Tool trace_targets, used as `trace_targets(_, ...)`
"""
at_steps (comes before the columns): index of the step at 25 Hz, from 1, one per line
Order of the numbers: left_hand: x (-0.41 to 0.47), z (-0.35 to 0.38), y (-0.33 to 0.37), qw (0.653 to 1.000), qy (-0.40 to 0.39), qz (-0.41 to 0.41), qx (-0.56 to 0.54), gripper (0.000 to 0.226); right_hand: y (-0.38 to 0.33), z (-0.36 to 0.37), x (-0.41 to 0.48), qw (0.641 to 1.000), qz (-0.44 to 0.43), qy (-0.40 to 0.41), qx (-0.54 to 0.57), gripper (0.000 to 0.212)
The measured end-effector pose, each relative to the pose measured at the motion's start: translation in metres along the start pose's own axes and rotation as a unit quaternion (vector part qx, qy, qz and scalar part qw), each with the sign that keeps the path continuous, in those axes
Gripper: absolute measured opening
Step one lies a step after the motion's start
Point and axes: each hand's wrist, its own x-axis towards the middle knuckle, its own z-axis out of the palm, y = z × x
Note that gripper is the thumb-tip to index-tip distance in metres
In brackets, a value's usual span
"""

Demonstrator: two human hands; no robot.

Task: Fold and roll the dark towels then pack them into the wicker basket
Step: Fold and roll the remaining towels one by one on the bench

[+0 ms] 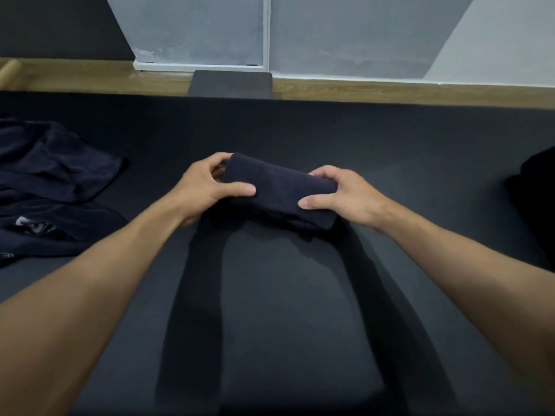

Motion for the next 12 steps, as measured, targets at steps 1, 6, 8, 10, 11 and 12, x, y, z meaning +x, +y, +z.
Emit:
trace_targets(1, 0.001, 0.010, 0.004, 0.995, -0.017, -0.028, -0.095, 0.060, 0.004, -0.006, -0.010, 0.996, 0.045, -0.003, 0.081, 0.038)
trace_targets(6, 0.014, 0.101, 0.043, 0.970, -0.008, -0.082, -0.229, 0.042, 0.022, -0.038, -0.087, 0.956, 0.109, 0.004, 0.273, 0.050)
trace_targets(8, 0.018, 0.151, 0.063, 0.973, -0.032, -0.075, -0.214, 0.035, 0.035, -0.052, -0.126, 0.947, 0.108, 0.066, 0.296, 0.058)
trace_targets(10, 0.022, 0.205, 0.079, 0.976, -0.069, -0.070, -0.197, 0.030, 0.056, -0.072, -0.156, 0.907, 0.107, 0.186, 0.362, 0.059)
trace_targets(11, 0.023, 0.231, 0.085, 0.975, -0.085, -0.071, -0.192, 0.029, 0.067, -0.082, -0.168, 0.878, 0.102, 0.241, 0.402, 0.055)
trace_targets(12, 0.027, 0.257, 0.090, 0.973, -0.101, -0.076, -0.191, 0.031, 0.077, -0.093, -0.178, 0.851, 0.093, 0.283, 0.432, 0.048)
